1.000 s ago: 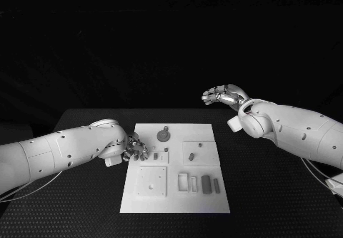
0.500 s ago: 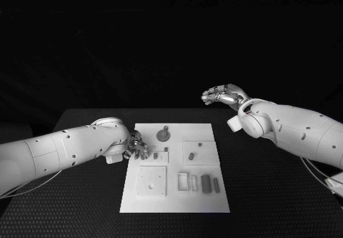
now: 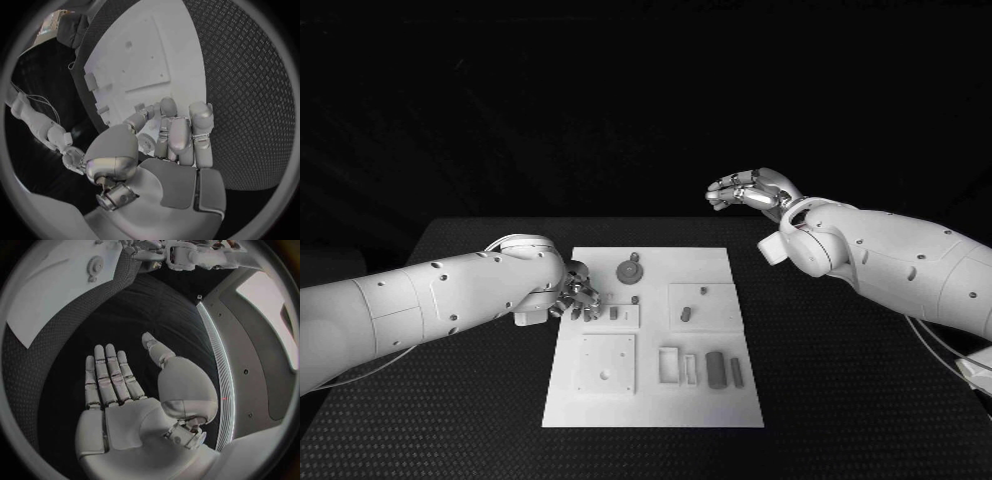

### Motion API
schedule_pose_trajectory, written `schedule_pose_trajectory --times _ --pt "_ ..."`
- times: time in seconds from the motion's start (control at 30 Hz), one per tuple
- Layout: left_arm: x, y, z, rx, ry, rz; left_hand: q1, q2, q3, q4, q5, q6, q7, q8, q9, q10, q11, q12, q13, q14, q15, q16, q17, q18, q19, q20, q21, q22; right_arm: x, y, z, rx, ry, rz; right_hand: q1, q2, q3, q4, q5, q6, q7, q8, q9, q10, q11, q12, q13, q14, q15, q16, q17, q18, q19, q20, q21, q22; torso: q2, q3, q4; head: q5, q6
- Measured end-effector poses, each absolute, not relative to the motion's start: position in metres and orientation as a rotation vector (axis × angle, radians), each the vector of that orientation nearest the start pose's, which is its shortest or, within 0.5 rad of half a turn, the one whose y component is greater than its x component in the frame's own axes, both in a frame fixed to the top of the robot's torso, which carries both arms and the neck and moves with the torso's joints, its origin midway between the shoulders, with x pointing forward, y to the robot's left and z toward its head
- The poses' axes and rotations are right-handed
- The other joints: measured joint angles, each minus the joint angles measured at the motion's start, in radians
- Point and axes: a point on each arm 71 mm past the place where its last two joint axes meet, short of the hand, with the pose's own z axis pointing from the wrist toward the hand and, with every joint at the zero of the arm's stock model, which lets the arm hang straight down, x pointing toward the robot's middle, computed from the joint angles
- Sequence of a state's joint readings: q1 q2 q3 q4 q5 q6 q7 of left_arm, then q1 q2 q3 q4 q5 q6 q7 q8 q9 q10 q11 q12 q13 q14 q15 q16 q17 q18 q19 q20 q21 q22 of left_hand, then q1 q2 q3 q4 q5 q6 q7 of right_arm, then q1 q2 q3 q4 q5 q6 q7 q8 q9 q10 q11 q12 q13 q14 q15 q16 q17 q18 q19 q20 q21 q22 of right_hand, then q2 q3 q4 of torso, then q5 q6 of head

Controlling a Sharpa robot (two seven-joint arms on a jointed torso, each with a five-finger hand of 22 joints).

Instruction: Assemble the parts on the task board

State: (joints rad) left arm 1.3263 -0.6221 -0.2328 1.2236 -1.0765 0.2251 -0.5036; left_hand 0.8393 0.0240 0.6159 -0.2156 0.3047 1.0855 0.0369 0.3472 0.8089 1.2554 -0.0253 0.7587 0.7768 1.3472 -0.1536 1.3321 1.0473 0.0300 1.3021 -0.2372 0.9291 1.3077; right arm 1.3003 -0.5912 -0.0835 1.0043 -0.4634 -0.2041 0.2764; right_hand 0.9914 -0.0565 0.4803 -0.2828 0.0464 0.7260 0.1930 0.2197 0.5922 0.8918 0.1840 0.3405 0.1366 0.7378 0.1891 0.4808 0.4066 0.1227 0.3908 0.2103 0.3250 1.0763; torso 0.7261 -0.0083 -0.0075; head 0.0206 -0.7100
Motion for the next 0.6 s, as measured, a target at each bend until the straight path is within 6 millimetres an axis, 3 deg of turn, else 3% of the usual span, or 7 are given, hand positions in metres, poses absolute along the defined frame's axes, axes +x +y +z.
schedule_pose_trajectory --times 0.6 --pt "0.5252 0.2070 -0.2449 -0.105 2.407 -0.213 0.000 0.000 -0.001 -0.001 0.002 0.009 -0.001 -0.004 -0.002 0.001 0.000 0.000 0.001 0.000 0.000 0.000 0.000 0.000 0.000 0.000 0.000 0.000 0.5829 -0.2253 -0.1686 0.638 1.559 1.160 0.000 0.000 0.000 0.000 0.000 0.000 0.000 0.000 0.000 0.000 0.000 0.000 -0.001 0.000 0.000 -0.002 0.001 0.000 0.000 0.000 0.000 0.001 0.000 -0.0009 0.0004 0.002 -0.001"
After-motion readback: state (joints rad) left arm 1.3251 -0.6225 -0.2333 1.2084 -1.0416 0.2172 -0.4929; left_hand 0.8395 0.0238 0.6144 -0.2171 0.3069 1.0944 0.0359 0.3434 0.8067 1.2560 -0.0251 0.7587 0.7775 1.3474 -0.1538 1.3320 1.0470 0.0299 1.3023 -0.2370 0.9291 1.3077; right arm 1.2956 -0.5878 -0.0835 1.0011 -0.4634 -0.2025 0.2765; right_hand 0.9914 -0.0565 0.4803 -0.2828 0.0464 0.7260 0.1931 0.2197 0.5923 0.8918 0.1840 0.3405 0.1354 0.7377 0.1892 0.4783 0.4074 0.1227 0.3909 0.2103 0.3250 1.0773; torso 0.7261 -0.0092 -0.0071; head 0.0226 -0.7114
